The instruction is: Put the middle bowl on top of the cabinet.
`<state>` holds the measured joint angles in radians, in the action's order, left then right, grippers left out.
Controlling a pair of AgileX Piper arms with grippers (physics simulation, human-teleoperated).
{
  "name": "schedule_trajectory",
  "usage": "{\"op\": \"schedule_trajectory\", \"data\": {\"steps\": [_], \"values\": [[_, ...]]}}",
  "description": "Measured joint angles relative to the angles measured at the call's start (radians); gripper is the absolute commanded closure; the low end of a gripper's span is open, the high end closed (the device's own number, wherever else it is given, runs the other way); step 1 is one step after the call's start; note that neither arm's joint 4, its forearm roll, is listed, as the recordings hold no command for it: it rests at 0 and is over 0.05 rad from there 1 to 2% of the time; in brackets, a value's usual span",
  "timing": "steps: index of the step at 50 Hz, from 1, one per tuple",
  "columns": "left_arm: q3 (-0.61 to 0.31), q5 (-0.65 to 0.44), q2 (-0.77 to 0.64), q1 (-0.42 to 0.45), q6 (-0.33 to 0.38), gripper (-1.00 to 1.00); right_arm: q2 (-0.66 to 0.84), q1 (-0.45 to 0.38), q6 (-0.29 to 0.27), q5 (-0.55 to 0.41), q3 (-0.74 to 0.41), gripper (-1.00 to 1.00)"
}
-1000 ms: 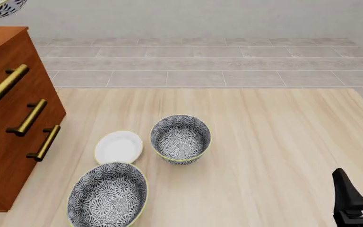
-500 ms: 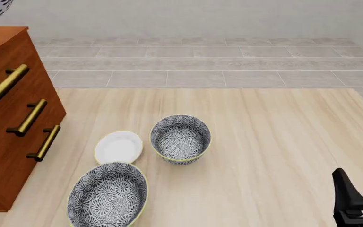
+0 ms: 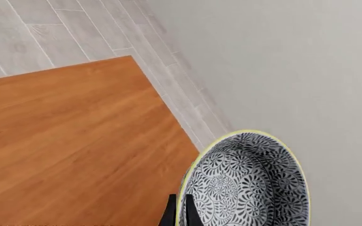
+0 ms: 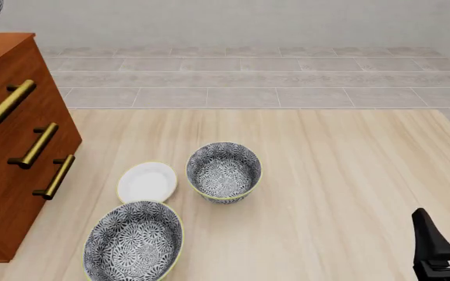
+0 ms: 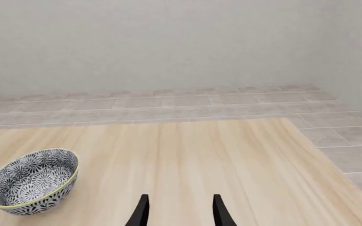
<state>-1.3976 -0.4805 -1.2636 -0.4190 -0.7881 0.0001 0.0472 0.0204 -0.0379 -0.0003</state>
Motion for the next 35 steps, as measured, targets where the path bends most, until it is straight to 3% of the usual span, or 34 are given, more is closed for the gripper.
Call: {"op": "schedule_trajectory", "data": {"steps": [35], "values": [[-0.008,-0.089,0.022,-0.081,-0.014,1.00,0.000,0.003,0.001,0.005,0.000,-1.00]]}}
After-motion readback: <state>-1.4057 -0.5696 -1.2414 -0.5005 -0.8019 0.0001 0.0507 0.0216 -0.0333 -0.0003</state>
